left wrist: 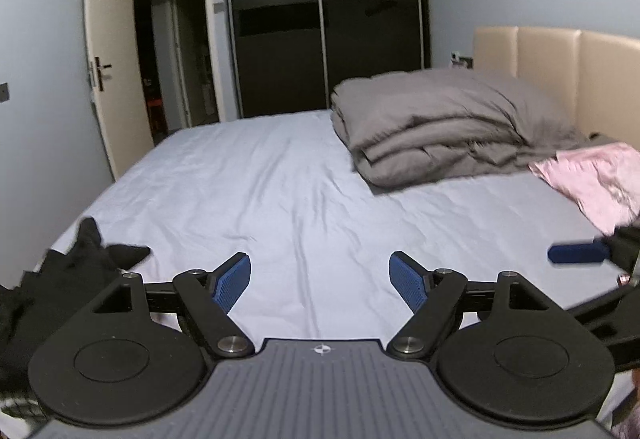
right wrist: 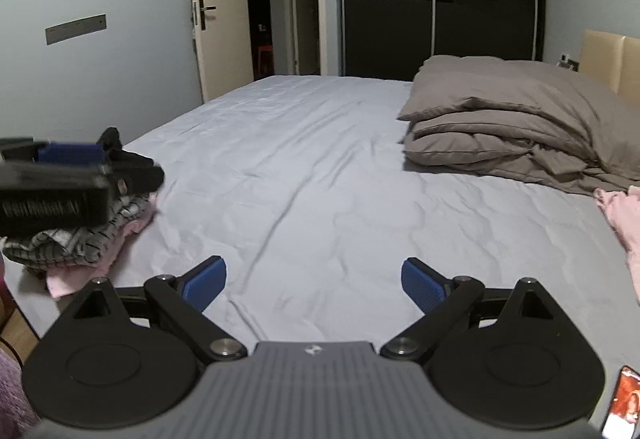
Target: Fold clothes
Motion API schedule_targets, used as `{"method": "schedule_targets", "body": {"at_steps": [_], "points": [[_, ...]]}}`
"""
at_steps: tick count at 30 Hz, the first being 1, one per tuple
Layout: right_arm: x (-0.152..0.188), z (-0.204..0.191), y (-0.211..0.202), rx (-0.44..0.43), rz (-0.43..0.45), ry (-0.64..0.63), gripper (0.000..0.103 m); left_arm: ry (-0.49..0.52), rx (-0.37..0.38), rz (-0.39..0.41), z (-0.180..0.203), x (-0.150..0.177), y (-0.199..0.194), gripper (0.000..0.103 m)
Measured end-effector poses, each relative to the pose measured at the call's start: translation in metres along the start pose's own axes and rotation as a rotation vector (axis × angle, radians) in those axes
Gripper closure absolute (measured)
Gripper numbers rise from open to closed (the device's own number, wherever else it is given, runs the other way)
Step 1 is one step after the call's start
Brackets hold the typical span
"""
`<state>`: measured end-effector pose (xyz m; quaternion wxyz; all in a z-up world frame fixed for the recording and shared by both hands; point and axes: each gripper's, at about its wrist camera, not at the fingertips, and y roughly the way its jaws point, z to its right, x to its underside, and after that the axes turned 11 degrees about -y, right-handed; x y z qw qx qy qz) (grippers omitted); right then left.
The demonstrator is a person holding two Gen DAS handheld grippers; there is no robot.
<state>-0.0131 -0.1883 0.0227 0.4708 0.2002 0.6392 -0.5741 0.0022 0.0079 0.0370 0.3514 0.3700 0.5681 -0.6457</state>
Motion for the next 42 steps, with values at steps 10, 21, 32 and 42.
{"method": "schedule_targets", "body": {"at_steps": [10,21,32,42], "points": [[0.037,0.016,-0.005,0.092,-0.004,-0.016,0.005,-0.018,-0.009,-0.105,0.035,0.042,0.02,0.027],[0.064,0.021,0.017,0.057,-0.089,-0.001,0.005,0.049,-0.113,-0.14,0.041,0.069,0.046,0.027],[0.065,0.012,0.037,0.035,-0.145,0.019,0.005,-0.018,-0.16,-0.276,0.024,0.08,0.066,0.027],[0.062,0.002,0.047,0.029,-0.161,0.021,0.005,-0.055,-0.171,-0.287,0.012,0.078,0.061,0.027]]}}
